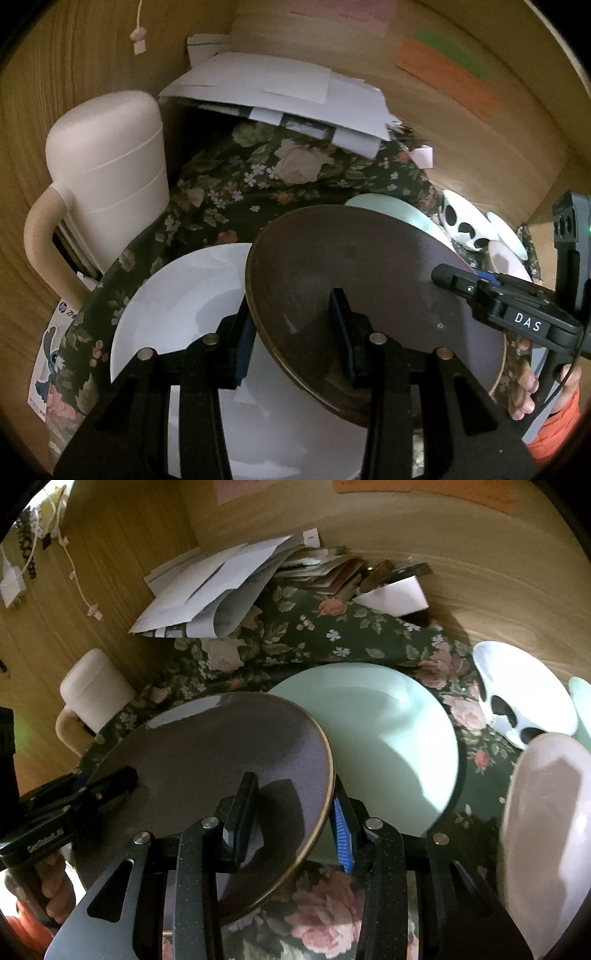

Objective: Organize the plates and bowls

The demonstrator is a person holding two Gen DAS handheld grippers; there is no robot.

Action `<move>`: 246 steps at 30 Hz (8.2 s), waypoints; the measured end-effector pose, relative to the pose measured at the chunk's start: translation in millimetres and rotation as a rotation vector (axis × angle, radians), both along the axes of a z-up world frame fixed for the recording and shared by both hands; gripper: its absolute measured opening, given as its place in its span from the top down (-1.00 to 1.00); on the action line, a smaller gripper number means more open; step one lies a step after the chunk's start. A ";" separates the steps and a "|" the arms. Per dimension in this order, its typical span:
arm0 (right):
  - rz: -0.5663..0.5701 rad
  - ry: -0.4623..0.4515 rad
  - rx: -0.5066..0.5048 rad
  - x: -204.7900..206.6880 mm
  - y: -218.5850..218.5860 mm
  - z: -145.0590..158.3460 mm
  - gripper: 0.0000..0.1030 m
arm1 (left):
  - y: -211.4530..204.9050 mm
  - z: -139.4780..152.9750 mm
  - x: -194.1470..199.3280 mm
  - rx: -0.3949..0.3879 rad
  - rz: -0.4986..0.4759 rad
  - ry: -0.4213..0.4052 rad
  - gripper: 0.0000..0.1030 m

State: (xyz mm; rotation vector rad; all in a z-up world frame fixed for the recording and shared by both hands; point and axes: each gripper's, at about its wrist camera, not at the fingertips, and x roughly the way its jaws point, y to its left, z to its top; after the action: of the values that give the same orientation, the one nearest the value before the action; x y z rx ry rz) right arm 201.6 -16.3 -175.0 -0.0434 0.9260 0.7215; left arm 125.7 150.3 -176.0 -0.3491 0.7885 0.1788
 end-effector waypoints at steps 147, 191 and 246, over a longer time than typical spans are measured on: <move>0.019 0.009 -0.077 -67.5 65.1 -6.4 0.05 | 53.5 -29.2 -86.6 0.013 0.080 0.090 0.10; 0.010 0.100 -0.030 -58.3 51.9 -17.8 0.40 | 32.3 -14.1 -77.3 0.015 0.008 0.066 0.30; -0.232 0.034 -0.005 -95.0 -141.1 3.8 0.40 | -144.4 3.7 -42.2 0.021 -0.222 0.043 0.28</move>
State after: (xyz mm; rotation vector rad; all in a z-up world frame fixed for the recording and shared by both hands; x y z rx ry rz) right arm 106.6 -157.5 -171.1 0.0714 0.9475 0.5061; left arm 83.5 5.9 -172.2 -0.2366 0.8613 -0.0139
